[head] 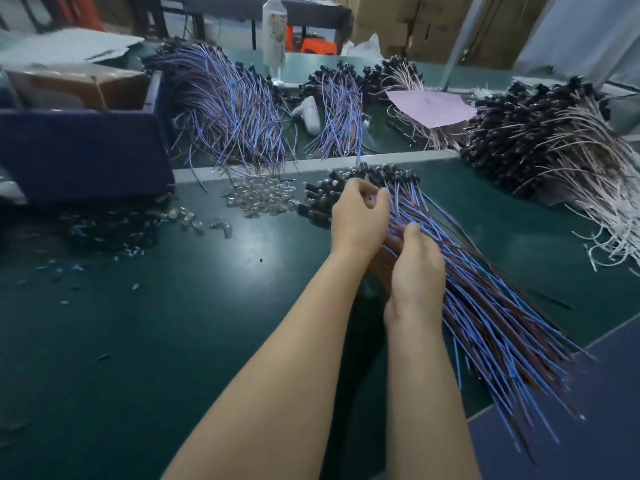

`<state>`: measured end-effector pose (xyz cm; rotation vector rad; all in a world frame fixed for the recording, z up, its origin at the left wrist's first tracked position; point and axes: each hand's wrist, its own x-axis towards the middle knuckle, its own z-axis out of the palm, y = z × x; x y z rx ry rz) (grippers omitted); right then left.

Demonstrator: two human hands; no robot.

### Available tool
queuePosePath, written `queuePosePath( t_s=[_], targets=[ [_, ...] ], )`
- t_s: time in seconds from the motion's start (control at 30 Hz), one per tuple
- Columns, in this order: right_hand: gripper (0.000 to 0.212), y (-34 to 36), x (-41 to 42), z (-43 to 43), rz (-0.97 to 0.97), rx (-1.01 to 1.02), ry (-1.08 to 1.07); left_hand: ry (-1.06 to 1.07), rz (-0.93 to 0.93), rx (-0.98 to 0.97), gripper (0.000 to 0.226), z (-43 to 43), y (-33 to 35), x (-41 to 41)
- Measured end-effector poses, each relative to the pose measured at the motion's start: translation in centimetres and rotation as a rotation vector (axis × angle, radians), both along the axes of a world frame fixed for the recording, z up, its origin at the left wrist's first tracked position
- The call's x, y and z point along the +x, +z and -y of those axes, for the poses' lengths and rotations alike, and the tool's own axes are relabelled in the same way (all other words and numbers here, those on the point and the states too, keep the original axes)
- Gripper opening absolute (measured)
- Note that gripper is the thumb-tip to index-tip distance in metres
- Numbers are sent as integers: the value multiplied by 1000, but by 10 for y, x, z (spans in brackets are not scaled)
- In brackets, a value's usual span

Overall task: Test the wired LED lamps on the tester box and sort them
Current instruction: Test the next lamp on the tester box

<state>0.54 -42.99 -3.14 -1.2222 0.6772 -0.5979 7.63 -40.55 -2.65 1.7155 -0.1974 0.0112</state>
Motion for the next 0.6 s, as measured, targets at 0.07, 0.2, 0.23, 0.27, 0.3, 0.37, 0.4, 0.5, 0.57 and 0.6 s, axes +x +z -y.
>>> queuePosePath(
  t_s=[0.07,0.2,0.23,0.27,0.3,0.37,0.4,0.5,0.57,0.6],
  targets=[
    [16,10,10,-19,15,-90,86,99,24,-168,9,-28,12,2],
    [19,26,32,-77,78,-319,371,289,1,-452,16,-107,28,1],
    [20,28,36,-96,76,-386,439,364,5,-509,17,-131,30,0],
    [21,29,41,-116,68,-446,506,451,13,-554,18,-156,31,-1],
    [21,28,44,-138,57,-493,572,540,16,-597,19,-181,31,-2],
    [17,24,50,-182,39,-543,693,690,-2,-684,17,-229,30,-4],
    [17,20,52,-204,33,-572,747,753,-13,-724,15,-251,29,-5],
    [25,9,54,-264,22,-772,881,958,-1,-812,19,-306,28,-12],
    [34,1,57,-297,11,-949,945,1082,44,-858,22,-335,29,-17],
    [39,-3,60,-312,2,-1042,973,1121,63,-884,21,-347,29,-19]
  ],
)
